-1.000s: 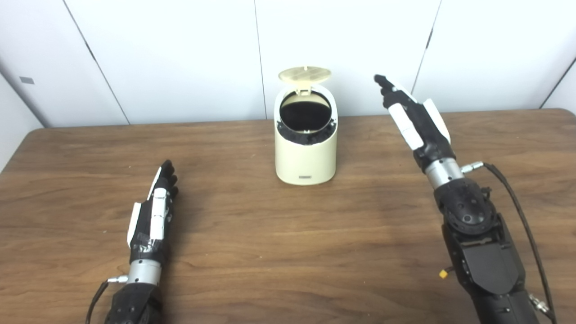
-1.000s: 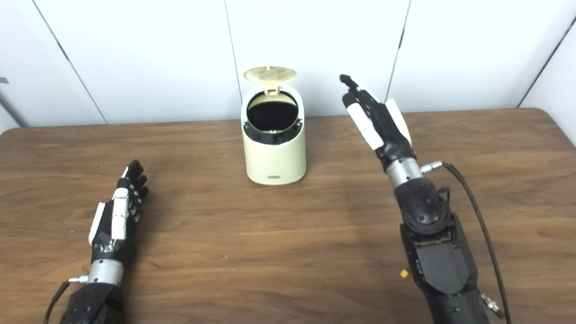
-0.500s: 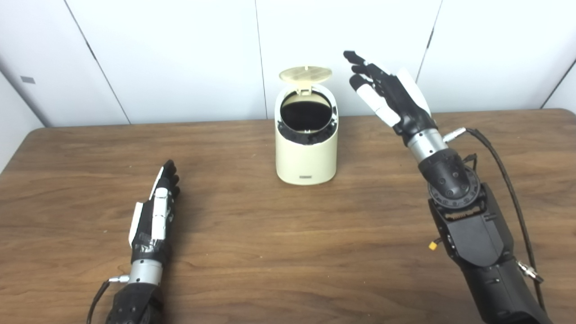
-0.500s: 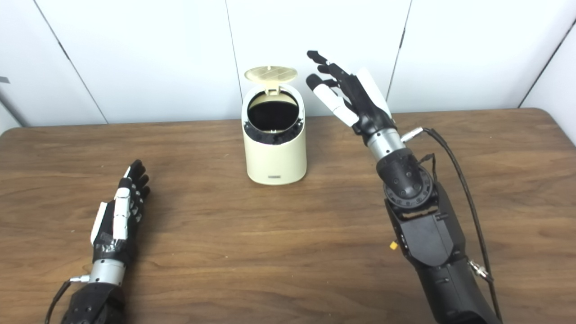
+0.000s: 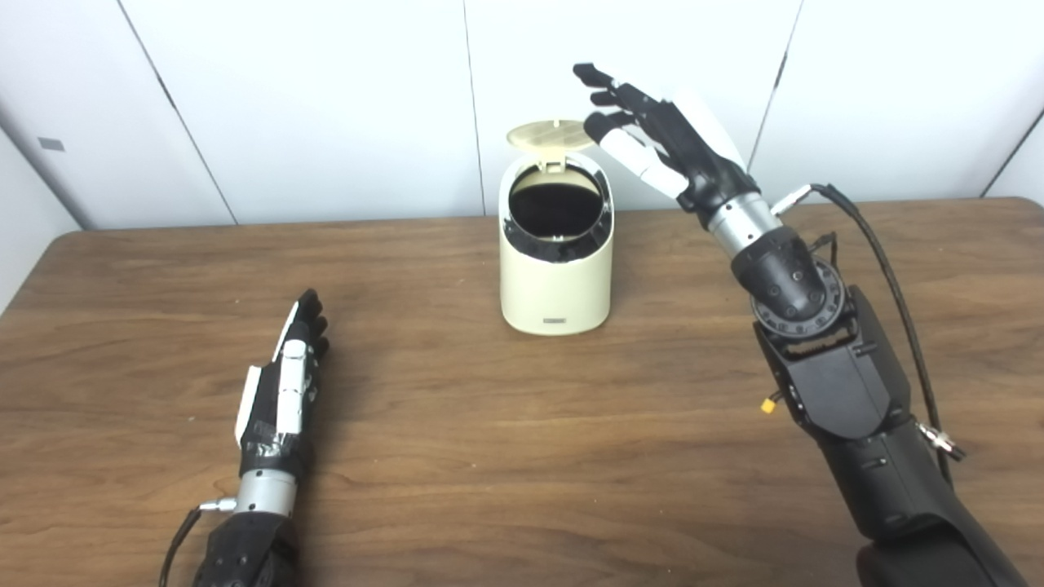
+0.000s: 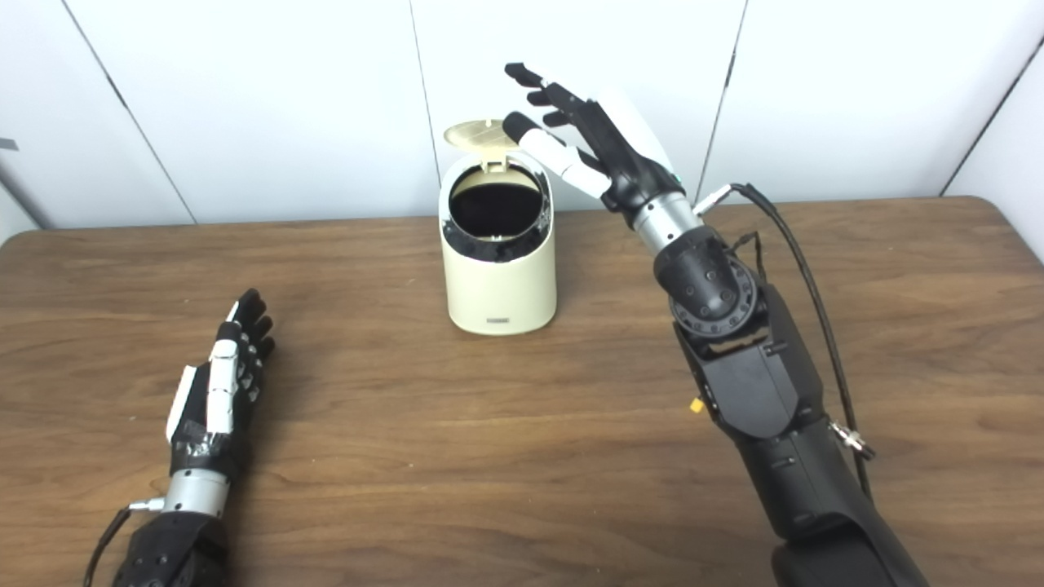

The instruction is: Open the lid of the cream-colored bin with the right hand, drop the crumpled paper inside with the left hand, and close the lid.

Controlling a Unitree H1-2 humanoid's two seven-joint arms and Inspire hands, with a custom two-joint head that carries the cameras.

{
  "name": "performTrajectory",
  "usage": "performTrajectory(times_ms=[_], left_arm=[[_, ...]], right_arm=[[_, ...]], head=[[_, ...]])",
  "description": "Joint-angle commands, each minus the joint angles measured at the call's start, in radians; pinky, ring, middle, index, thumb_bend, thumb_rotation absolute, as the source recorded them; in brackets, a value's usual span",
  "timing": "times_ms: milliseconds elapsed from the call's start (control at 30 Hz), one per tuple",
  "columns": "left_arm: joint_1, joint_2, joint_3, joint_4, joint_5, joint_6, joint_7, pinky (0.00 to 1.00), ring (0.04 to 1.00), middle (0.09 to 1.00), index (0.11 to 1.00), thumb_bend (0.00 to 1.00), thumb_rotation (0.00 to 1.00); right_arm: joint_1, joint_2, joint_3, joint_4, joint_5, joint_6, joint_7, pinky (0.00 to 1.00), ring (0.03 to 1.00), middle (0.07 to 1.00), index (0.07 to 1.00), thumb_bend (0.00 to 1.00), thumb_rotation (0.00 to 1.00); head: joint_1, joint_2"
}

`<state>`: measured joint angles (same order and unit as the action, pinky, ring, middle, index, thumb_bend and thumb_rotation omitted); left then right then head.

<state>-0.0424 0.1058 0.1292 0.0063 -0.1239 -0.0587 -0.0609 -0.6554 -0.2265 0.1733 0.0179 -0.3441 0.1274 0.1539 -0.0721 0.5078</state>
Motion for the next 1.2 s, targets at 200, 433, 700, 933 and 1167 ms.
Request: performTrajectory(times_ms=[200, 433, 700, 933, 1167], left_arm=[[0.018, -0.022, -0.015, 0.029, -0.002, -0.021, 0.000, 1.00, 1.000, 1.000, 1.000, 0.48, 0.99], [0.018, -0.024, -0.016, 0.026, -0.003, -0.018, 0.000, 1.00, 1.000, 1.000, 1.000, 0.46, 1.00], [0.016, -0.026, -0.017, 0.026, 0.001, -0.018, 0.004, 1.00, 1.000, 1.000, 1.000, 0.49, 0.99], [0.015, -0.030, -0.017, 0.014, -0.004, -0.005, 0.005, 1.00, 1.000, 1.000, 1.000, 0.46, 1.00], [0.014, -0.028, -0.021, 0.017, 0.014, -0.018, 0.009, 1.00, 1.000, 1.000, 1.000, 0.47, 1.00]], right_arm=[[-0.045, -0.010, 0.043, -0.031, -0.080, 0.009, 0.017, 0.87, 0.911, 0.905, 0.872, 0.60, 1.00], [-0.007, -0.021, 0.048, -0.083, -0.107, 0.048, 0.058, 0.89, 0.937, 0.910, 0.868, 0.60, 1.00], [0.028, -0.045, 0.036, -0.120, -0.087, 0.064, 0.105, 0.94, 0.974, 0.932, 0.877, 0.57, 1.00], [0.058, -0.069, 0.027, -0.143, -0.091, 0.065, 0.130, 0.94, 0.980, 0.933, 0.884, 0.55, 1.00], [0.086, -0.074, 0.022, -0.145, -0.089, 0.050, 0.127, 0.93, 0.979, 0.922, 0.879, 0.54, 1.00]], head=[[0.006, 0.001], [0.011, 0.003], [0.017, 0.007], [0.023, 0.013], [0.024, 0.016]])
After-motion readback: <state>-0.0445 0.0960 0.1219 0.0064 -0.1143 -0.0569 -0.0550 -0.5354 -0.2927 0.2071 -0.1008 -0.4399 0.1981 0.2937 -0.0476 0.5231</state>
